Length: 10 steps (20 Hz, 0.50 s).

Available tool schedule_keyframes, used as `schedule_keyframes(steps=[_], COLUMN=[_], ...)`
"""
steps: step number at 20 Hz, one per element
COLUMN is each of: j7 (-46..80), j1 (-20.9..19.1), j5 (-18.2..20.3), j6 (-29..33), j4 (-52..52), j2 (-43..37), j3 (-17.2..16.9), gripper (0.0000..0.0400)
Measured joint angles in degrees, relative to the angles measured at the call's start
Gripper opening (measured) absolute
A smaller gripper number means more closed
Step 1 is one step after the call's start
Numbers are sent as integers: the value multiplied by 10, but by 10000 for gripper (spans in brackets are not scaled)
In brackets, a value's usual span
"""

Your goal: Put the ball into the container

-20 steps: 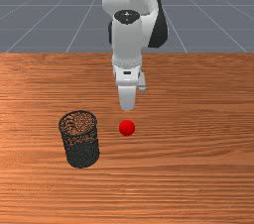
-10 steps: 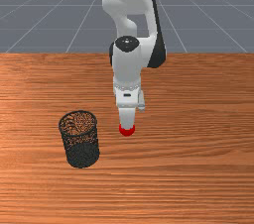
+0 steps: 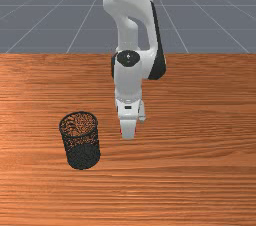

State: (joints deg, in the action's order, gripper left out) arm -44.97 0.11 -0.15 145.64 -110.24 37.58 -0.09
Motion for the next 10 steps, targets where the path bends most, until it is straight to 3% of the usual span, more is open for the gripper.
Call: schedule_keyframes(steps=[4, 5, 10], j7=[0, 0, -19], j1=[0, 0, -16], j5=[-1, -1, 0], j6=[17, 21, 40], j4=[21, 26, 17], j2=[29, 33, 30], j3=[0, 0, 0], gripper=[400, 283, 279])
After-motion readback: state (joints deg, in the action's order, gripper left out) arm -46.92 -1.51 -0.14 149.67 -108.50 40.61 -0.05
